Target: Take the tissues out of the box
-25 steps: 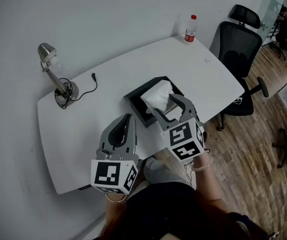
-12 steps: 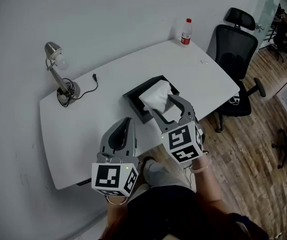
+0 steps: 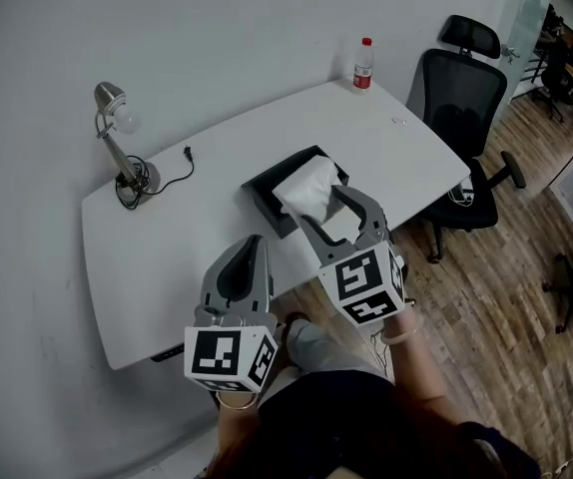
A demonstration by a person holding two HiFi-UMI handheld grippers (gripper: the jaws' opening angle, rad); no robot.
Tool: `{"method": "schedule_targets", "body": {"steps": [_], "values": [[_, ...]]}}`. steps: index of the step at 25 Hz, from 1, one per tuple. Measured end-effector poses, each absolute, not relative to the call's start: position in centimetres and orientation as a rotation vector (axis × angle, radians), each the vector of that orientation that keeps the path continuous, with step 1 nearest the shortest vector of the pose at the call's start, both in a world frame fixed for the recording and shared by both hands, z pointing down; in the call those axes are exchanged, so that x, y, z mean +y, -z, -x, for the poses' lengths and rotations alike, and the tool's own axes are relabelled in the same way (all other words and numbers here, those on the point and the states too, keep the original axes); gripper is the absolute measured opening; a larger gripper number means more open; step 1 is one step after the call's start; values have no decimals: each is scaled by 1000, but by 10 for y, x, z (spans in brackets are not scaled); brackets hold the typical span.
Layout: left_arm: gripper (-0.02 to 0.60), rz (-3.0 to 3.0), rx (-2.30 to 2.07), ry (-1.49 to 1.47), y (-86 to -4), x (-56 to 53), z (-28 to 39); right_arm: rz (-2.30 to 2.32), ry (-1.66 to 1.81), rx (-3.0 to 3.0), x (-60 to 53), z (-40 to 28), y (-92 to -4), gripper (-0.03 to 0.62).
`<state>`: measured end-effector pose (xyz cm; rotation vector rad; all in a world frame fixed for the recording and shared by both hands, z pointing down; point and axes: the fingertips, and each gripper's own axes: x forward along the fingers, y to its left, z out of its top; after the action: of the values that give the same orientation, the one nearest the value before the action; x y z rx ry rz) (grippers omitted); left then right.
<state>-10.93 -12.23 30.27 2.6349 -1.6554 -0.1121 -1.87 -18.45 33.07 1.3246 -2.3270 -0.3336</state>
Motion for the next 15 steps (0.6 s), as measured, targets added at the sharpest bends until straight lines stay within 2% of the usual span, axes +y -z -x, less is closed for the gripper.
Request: {"method": "schedule_targets", "body": {"steps": [15], "values": [[26,-2635,-1644,110,-302,-100,108,-1363,402,-2367,-155,21,-306,267]]}}
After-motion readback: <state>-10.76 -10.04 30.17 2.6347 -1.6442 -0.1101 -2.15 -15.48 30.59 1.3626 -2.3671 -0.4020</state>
